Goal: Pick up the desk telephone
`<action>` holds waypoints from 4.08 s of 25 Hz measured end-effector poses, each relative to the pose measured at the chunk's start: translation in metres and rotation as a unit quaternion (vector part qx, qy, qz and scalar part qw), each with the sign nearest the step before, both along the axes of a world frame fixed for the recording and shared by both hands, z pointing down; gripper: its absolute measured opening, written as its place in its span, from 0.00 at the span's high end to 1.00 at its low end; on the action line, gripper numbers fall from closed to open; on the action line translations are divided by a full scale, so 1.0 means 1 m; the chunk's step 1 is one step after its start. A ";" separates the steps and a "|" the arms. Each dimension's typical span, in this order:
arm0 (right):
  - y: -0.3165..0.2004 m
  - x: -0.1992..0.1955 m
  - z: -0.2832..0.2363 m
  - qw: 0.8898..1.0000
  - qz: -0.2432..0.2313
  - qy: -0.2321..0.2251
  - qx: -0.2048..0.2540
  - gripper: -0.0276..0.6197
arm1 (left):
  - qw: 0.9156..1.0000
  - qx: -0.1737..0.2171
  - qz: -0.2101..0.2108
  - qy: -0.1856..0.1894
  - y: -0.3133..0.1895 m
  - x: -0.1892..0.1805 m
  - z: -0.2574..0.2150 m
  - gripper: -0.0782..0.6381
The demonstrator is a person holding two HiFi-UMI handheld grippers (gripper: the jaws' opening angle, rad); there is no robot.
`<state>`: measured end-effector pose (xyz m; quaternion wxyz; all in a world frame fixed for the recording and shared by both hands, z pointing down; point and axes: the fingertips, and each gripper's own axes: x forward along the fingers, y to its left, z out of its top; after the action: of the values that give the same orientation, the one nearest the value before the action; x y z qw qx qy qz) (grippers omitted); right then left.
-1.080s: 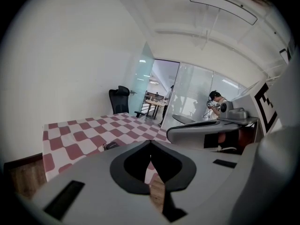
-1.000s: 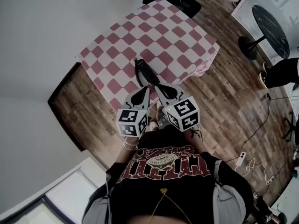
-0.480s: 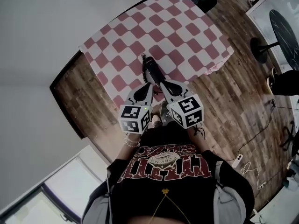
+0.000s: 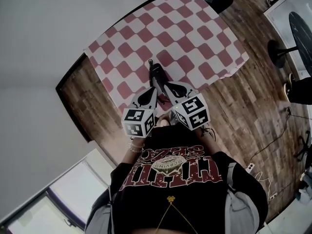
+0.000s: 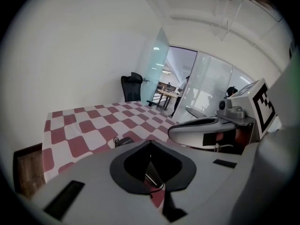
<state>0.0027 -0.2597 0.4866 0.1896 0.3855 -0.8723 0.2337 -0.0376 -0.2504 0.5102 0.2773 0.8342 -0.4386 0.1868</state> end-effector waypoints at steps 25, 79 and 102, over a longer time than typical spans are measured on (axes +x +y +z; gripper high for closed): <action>-0.020 -0.015 0.050 0.997 -0.020 0.050 -0.048 0.93 | 0.999 -0.036 -0.011 0.008 -0.011 -0.025 0.029 0.88; -0.047 -0.029 0.166 0.968 0.034 0.196 -0.152 0.53 | 0.993 -0.106 0.050 0.028 -0.002 -0.081 0.066 0.88; -0.048 -0.027 0.181 0.966 0.071 0.195 -0.156 0.52 | 0.991 -0.112 0.067 0.031 0.000 -0.072 0.069 0.88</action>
<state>-0.0246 -0.3075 0.6674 0.3968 0.4503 -0.7416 0.2996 -0.1092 -0.2503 0.5789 0.3694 0.8309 -0.3491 0.2267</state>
